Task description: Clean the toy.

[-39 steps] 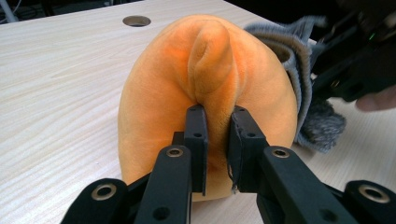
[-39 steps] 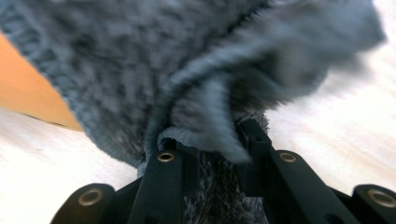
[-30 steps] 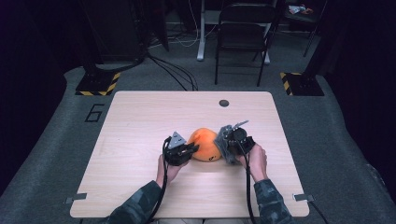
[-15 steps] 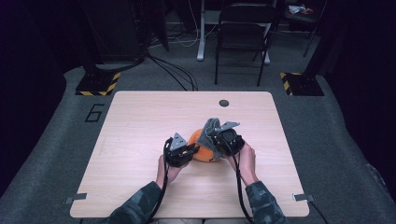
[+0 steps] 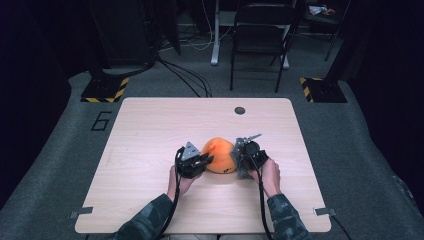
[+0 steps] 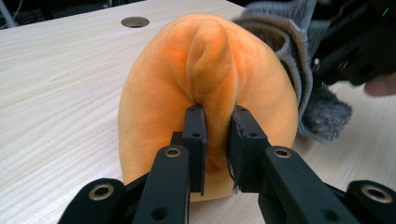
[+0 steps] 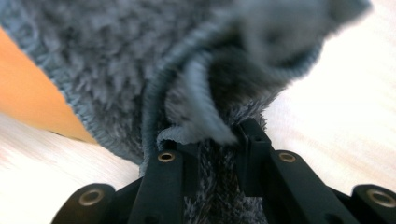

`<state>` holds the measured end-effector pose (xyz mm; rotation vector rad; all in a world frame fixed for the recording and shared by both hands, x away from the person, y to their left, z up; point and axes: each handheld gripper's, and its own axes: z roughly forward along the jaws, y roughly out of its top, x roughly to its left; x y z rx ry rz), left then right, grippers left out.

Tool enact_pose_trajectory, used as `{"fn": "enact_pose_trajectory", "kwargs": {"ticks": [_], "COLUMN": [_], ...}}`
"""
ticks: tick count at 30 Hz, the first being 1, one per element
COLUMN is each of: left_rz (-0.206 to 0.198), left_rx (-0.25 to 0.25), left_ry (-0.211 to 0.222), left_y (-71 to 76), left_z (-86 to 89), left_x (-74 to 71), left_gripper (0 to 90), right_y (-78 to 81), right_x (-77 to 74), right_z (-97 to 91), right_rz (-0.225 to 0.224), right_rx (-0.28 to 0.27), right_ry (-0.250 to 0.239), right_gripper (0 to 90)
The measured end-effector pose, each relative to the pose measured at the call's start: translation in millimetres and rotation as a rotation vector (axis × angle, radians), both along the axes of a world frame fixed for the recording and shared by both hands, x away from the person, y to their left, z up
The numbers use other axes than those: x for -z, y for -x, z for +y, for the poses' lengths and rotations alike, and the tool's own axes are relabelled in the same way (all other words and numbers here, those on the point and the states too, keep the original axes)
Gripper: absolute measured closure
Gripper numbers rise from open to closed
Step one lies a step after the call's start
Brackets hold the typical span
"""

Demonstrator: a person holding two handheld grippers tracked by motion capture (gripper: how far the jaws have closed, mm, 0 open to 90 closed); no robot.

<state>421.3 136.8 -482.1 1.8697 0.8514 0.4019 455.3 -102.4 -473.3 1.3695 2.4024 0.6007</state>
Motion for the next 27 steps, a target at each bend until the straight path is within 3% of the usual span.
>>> {"fn": "enact_pose_trajectory", "kwargs": {"ticks": [3,8,10,11,15,17,21,23,27], "left_rz": [0.007,-0.002,0.006,0.006,0.009,0.008,-0.011,-0.025,-0.027], "left_rx": [-0.003,-0.014,-0.014,-0.014,-0.017,-0.021,-0.019,-0.018,-0.02], "left_ry": [0.008,0.001,0.011,0.011,0.013,0.017,0.009,-0.005,-0.044], "left_y": [-0.7,-1.9,-2.3,-2.3,-2.2,-2.2,-1.5,-0.2,-1.4], "left_z": [1.9,4.1,4.4,4.4,5.3,4.8,5.8,6.2,6.4], "left_x": [0.1,-0.8,-0.3,-0.2,0.0,0.0,-2.3,-5.2,-5.2], "left_gripper": [77.5,77.0,77.0,77.0,76.7,76.4,70.0,60.4,45.2], "right_y": [-3.6,-3.7,-1.2,1.1,11.3,17.2,17.1,15.0,12.7], "right_x": [12.9,-6.1,-18.8,-28.9,-58.4,-64.5,-46.1,-36.9,-36.2], "right_z": [-3.4,-4.8,-7.0,-6.9,-0.5,9.2,26.5,27.6,21.9], "right_rz": [0.031,0.032,0.002,-0.016,-0.119,-0.135,-0.128,-0.16,-0.161], "right_rx": [-0.009,-0.01,-0.008,0.004,-0.046,-0.085,-0.116,-0.106,-0.097], "right_ry": [-0.004,0.024,0.013,-0.017,-0.064,-0.068,0.009,0.009,0.0], "right_gripper": [74.1,74.5,74.5,74.5,74.4,74.4,74.8,74.9,75.0]}}
